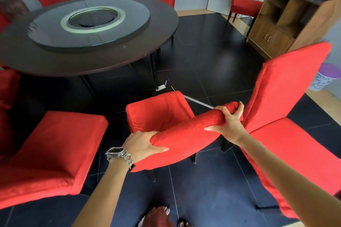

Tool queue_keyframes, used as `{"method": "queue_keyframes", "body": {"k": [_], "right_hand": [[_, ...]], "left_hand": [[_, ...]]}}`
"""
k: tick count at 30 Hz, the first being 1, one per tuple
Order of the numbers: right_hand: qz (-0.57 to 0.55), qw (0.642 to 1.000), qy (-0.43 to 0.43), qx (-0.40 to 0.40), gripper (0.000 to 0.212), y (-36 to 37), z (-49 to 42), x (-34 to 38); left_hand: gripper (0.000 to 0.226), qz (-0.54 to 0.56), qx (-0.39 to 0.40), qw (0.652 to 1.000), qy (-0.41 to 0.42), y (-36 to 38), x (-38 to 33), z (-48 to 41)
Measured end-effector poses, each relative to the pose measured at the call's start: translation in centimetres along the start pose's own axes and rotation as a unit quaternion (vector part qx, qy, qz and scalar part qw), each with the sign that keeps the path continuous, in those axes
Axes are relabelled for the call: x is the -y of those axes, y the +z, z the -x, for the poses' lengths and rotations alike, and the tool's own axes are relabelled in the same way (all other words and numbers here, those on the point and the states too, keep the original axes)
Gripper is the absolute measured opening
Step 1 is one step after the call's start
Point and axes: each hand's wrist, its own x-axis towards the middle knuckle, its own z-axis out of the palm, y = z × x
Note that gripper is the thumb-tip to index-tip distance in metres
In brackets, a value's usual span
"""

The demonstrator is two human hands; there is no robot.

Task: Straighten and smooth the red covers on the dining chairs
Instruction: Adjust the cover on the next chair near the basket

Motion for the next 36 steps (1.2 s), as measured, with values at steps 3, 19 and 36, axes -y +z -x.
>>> {"method": "queue_keyframes", "body": {"k": [3,19,36], "right_hand": [[0.009,1.000,0.017,-0.013,0.076,-0.2,-0.3,-0.3],[0.059,0.997,0.048,0.020,0.096,2.1,-0.2,3.1],[0.114,0.993,-0.023,0.001,0.056,-1.2,-1.4,0.4]], "left_hand": [[0.068,-0.009,-0.003,1.000,0.004,0.2,-0.9,-0.5],[0.063,-0.058,-0.018,0.997,-0.052,-2.8,2.1,-0.4],[0.061,-0.092,0.271,0.955,-0.083,-7.2,-1.1,-4.4]]}}
